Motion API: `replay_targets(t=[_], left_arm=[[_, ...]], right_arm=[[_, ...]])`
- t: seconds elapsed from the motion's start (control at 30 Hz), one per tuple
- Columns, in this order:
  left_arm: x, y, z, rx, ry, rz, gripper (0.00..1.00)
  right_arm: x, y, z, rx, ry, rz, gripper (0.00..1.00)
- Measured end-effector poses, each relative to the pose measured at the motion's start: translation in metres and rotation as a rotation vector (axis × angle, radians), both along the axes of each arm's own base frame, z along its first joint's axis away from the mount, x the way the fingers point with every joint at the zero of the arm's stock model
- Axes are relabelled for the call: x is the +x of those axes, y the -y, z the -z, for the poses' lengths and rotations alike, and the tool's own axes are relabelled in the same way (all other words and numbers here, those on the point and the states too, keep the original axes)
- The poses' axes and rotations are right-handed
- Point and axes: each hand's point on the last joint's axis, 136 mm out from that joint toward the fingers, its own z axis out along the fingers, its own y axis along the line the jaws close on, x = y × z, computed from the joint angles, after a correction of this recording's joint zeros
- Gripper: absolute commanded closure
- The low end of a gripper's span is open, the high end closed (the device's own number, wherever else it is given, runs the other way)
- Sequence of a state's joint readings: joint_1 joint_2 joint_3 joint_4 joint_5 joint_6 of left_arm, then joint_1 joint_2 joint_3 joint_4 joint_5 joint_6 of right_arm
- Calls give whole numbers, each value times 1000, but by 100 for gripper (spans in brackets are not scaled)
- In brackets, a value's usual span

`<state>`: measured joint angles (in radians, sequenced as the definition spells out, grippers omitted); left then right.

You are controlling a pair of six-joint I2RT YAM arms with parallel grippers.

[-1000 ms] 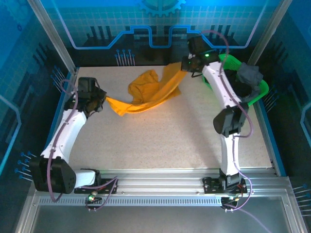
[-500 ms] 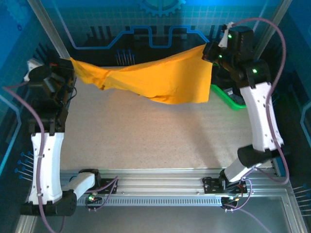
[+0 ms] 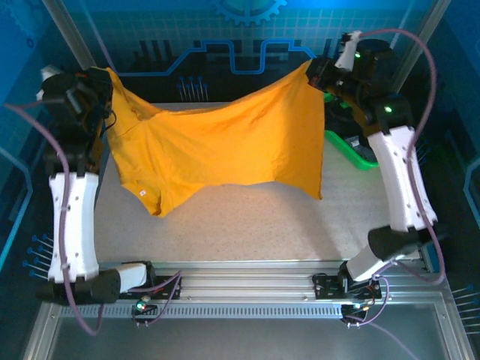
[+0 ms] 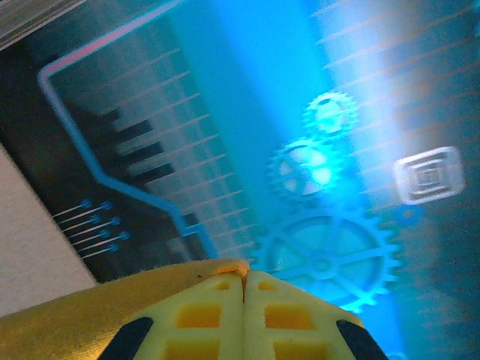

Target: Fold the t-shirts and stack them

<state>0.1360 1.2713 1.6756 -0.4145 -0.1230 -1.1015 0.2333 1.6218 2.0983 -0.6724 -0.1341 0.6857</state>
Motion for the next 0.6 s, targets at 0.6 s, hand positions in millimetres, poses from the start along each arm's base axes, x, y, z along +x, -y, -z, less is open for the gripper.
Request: replay_targets(t=[0.6], left_arm=[[84,-48,-32,-98,192,106,100]], right_arm=[[113,-3,-25,200,100,-89,100]])
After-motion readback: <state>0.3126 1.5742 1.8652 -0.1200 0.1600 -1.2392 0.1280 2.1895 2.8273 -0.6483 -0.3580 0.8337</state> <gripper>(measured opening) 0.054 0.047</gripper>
